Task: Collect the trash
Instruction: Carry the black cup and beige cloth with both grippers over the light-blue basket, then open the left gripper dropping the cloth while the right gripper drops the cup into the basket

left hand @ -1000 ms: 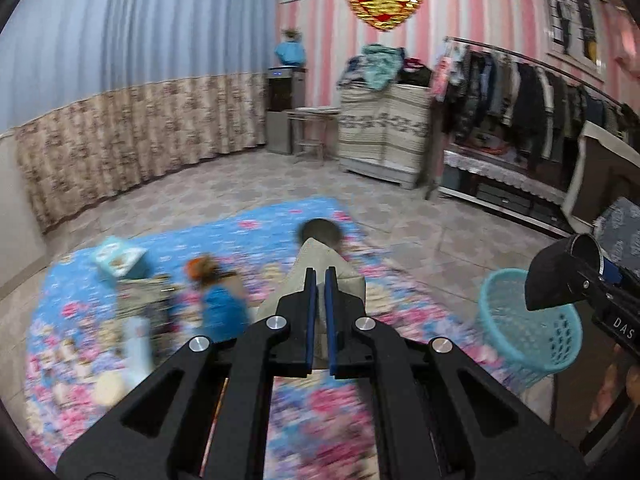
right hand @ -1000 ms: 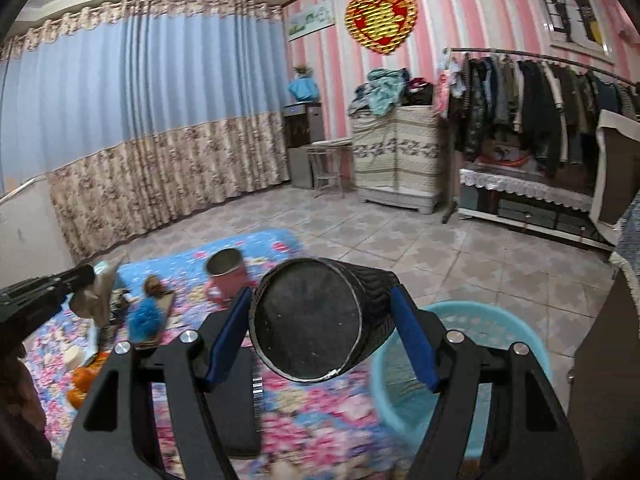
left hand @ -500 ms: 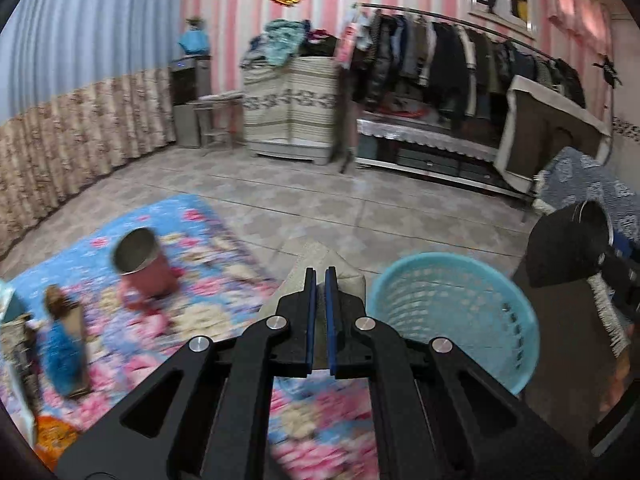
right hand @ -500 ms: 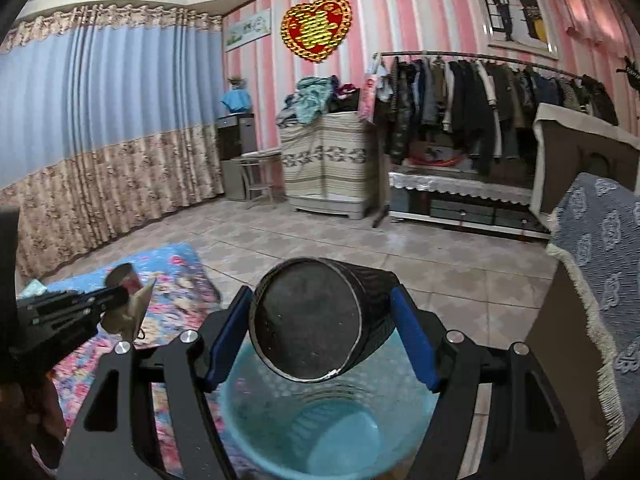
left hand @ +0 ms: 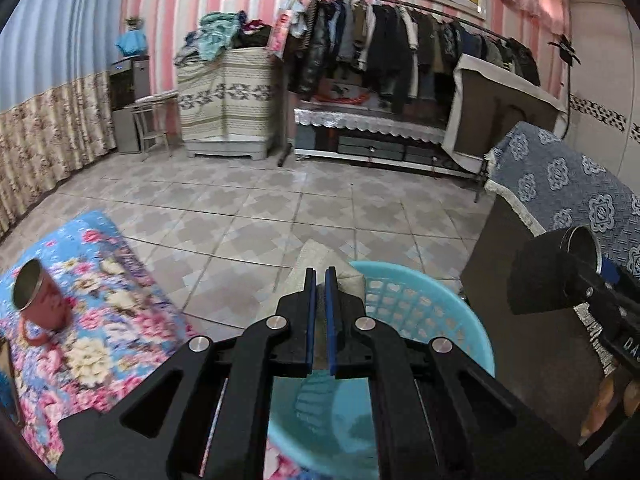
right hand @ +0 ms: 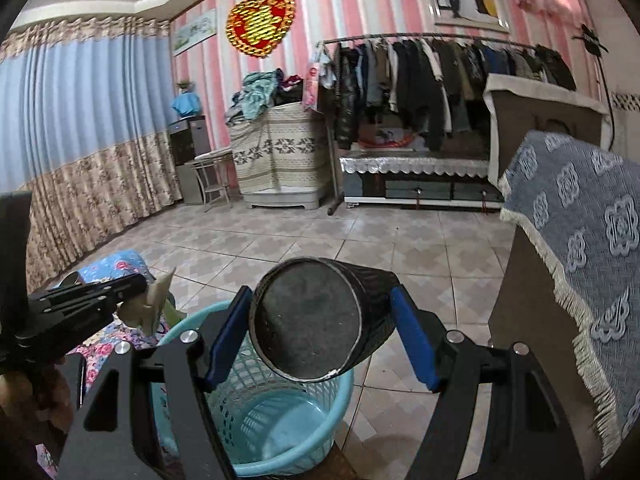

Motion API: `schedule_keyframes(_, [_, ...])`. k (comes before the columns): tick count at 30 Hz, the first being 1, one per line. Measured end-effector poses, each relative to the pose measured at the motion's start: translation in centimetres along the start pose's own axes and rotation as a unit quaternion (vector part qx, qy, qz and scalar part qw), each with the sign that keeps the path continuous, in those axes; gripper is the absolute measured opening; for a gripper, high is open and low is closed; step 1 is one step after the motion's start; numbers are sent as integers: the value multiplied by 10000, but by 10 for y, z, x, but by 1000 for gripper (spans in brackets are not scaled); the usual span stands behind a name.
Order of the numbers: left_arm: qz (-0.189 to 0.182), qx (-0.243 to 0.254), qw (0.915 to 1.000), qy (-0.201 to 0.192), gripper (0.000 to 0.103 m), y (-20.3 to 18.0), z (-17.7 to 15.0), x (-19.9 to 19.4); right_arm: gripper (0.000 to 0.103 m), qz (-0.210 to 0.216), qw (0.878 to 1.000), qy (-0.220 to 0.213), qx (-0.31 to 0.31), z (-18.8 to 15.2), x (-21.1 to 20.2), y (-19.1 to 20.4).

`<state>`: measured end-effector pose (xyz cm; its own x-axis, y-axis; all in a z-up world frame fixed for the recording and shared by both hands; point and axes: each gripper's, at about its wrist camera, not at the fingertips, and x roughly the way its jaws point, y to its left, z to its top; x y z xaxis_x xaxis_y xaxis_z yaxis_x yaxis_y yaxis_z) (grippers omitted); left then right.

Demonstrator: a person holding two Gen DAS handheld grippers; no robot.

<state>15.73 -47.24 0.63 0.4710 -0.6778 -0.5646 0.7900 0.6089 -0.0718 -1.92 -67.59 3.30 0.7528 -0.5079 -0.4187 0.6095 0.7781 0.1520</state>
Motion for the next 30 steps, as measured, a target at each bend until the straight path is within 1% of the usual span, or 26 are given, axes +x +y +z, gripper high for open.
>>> schedule_keyframes(1, [-79,15,10000,49,3,-2,1,4,69,-13,10000,-2,38,-2,-1,0])
schedule_keyframes(4, [-117,139,9998,127,3,-12,-1,18,69,-66,9999,42,94,-7,6,-7])
schedule_keyframes(7, [-49,318,9993,199,3,-19,-7,30,69,-122,9998,101,114,-11,11,-13])
schedule_keyframes(10, [-7,278,9992,298,4,-13,-12,38,69,-153,9998,123,73,-16,13,-15])
schedule_keyframes(11, [-4,275,9990,354,8,-11,-12,41,69,-152,9998,127,64,-16,13,-14])
schedule_keyframes(13, [99,274,9989,369,25,-4,-13,42,69,-110,9998,153,60,-18,16,-11])
schedule_keyframes(14, [171,253,9990,329,42,1,-13,39,69,-91,9998,163,58,-18,16,-9])
schedule_keyframes(15, [266,212,9991,254,53,6,-12,35,69,-65,9998,174,38,-19,18,-5])
schedule_keyframes(16, [319,183,9991,216,57,10,-10,33,69,-52,9998,175,16,-21,17,-1])
schedule_keyframes(18, [431,102,9989,135,69,21,-6,26,69,3,9998,189,-22,-22,19,6])
schedule_keyframes(19, [514,58,9986,91,73,27,-4,23,69,32,9998,199,-34,-23,20,10])
schedule_keyframes(21, [704,-54,9975,-24,84,41,0,14,69,90,9997,207,-69,-23,23,18])
schedule_keyframes(24, [913,-177,9956,-127,92,57,3,3,69,177,9995,224,-138,-23,28,32])
schedule_keyframes(30, [1273,-112,9916,-223,97,71,4,-13,70,245,9986,417,-211,-33,48,60])
